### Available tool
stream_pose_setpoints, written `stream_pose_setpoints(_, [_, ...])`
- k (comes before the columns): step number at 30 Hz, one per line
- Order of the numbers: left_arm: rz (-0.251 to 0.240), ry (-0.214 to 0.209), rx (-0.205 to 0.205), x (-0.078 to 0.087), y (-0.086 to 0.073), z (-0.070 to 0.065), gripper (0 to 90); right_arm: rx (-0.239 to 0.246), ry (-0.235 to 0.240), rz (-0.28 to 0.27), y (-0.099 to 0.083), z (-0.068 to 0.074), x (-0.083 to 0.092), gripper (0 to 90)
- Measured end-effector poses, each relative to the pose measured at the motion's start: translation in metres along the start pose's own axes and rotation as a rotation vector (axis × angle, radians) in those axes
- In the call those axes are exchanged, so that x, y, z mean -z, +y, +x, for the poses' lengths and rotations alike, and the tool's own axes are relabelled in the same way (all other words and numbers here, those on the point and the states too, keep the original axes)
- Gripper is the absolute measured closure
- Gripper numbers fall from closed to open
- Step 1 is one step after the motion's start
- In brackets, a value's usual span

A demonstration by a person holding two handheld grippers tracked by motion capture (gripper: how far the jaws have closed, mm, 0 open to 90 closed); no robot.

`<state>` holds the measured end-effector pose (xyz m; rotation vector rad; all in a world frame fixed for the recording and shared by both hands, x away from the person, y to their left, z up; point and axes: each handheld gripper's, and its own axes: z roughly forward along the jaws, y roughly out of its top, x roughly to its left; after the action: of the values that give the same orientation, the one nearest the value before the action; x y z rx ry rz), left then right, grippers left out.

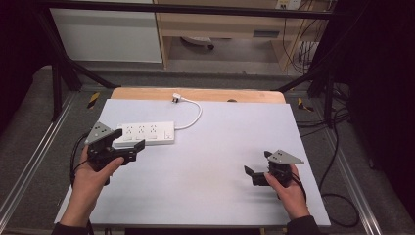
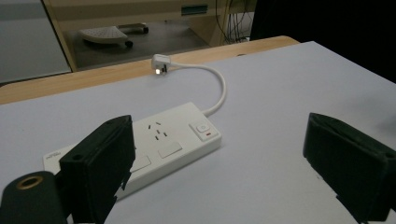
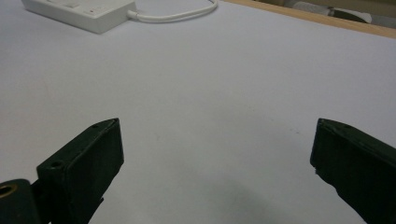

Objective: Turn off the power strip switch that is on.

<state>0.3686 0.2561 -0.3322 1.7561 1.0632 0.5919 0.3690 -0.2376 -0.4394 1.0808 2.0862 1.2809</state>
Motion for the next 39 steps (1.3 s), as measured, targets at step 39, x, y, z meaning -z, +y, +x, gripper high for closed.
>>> stream_pose_setpoints(39, [-0.041, 0.065, 0.020, -0.022, 0.031, 0.041, 44.1, 0.003, -0.004, 0.008, -0.001, 0.000, -0.001, 3.3])
